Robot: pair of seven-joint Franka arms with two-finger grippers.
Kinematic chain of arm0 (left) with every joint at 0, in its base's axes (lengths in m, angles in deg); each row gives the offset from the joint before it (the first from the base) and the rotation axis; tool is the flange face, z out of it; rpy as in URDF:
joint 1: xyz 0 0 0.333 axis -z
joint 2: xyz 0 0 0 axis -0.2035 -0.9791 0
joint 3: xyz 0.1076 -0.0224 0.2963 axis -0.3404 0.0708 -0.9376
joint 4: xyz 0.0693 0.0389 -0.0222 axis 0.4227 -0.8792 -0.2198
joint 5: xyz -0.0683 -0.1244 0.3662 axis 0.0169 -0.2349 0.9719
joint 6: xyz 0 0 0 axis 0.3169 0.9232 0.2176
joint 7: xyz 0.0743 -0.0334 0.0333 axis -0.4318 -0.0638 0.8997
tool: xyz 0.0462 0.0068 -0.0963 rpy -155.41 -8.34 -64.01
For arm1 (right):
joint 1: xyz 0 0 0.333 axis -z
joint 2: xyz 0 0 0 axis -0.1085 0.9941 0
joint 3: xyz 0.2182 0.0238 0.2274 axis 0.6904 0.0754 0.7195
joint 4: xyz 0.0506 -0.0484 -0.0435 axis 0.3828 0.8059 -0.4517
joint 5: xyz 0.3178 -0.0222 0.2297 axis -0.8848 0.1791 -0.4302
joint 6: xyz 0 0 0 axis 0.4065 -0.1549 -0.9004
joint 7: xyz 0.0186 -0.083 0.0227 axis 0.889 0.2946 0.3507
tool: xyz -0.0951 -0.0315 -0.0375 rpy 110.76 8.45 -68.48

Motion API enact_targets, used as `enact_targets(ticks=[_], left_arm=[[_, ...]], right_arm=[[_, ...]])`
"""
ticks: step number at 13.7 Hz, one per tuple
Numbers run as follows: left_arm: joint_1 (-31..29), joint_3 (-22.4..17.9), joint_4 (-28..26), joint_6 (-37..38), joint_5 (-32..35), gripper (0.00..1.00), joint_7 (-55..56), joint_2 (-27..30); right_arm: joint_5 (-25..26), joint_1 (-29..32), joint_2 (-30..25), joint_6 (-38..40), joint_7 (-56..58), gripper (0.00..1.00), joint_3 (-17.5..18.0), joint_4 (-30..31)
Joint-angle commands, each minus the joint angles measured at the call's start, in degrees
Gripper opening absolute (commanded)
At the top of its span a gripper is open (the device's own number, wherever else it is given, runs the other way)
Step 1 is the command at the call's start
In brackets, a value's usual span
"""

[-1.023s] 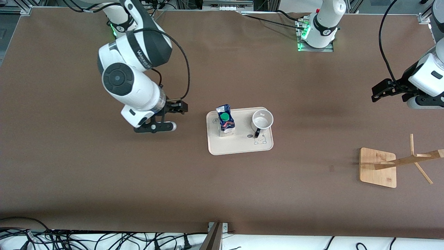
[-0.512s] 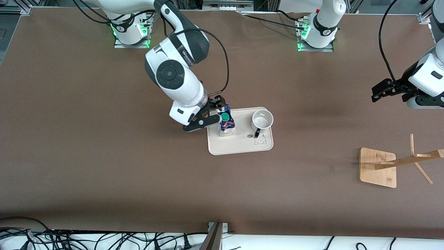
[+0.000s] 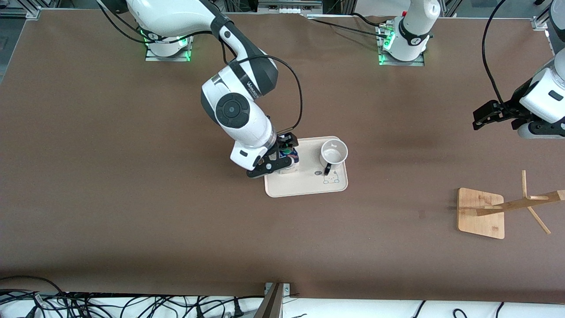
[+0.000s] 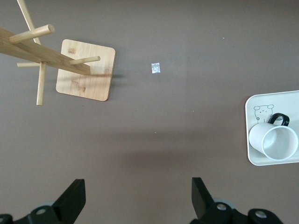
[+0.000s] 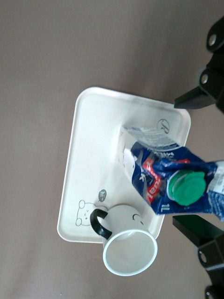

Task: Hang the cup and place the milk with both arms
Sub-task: 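Close the right gripper on the milk carton's green-capped top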

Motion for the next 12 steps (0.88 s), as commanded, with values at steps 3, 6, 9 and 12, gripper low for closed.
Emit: enact_targets(ticks=[3,6,9,12], left_arm=[[-0.4,0.3,1.6,0.6,-0.7,1.00,-0.7,-0.7],[-0.4,0.3,1.6,0.6,-0.7,1.00,-0.7,-0.7],[-0.4,0.3,1.6,0.6,-0.7,1.00,-0.6,-0.7],[-0.4,0.3,1.6,0.6,-0.7,1.00,-0.6,-0.7]], right_arm=[[-1.0,-1.9,1.3,-1.0,0.8,1.00,-0.4,-2.2],[-0.9,-2.0,1.5,-1.1,1.1,1.00,-0.4,-2.1],[-0.9,-2.7,2.3,-1.1,1.4,1.00,-0.9,-2.0],[-0.8,-2.8,2.8,-1.0,1.6,1.00,-0.9,-1.9]])
